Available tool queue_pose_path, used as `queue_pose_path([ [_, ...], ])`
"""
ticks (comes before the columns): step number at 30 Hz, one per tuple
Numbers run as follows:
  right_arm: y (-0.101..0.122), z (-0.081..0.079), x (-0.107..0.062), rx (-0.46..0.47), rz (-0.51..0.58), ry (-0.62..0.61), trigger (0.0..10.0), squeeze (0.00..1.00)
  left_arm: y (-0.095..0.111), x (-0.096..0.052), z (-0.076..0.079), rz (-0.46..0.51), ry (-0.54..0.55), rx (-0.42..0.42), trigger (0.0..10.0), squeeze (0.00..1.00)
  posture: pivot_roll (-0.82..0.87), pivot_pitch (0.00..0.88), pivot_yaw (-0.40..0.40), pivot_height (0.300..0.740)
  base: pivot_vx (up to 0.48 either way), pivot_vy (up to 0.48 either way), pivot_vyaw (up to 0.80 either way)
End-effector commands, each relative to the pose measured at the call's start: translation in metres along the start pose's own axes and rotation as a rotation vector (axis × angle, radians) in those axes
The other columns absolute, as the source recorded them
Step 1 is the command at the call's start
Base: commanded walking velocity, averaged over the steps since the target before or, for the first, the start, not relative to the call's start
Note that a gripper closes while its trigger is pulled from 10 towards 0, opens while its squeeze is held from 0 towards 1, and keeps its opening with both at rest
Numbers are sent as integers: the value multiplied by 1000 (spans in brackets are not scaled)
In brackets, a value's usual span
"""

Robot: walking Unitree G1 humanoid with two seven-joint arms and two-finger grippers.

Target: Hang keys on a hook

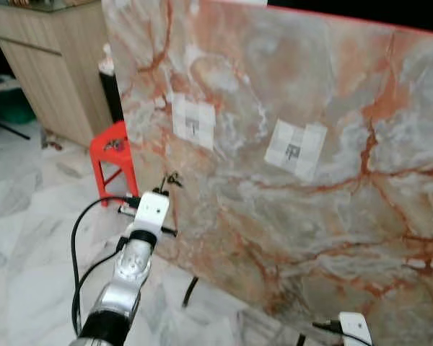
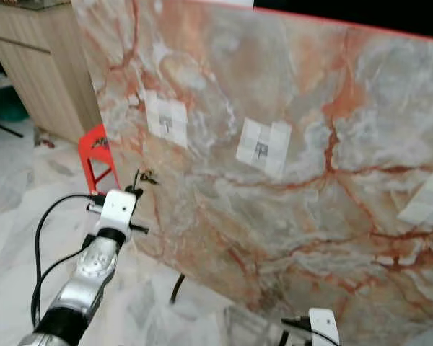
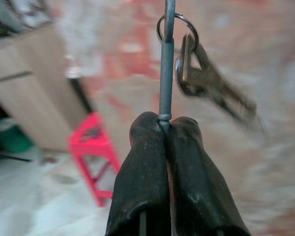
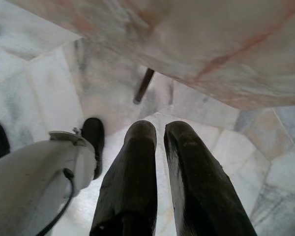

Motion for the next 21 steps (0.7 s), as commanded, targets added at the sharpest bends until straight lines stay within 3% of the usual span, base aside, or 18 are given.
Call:
queue_pose_path([
  [1,2,2,0,5,5,-7,10000,0,7,4,-6,32,35,7,10000,0,-70,0,-64,740,0,-304,0],
  [16,3,3,0,3,7,-4,10000,0,-4,6,-22,-51,153,69,10000,0,-70,0,-77,740,0,-422,0],
  [21,3,3,0,4,8,-5,10000,0,-9,5,-30,-94,210,114,10000,0,-69,0,-80,740,0,-49,0],
])
Point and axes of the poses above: a point about 5 cm out from each wrist's last joint towards the gripper, its own x axis pointing out of the wrist towards the gripper, its own y axis along the axis of the wrist's last joint, z = x × y, the point moved 1 cm from there along x, pointing out of the wrist towards the gripper, and after that the axes turned 5 degrees about x, right-handed, at the moved point
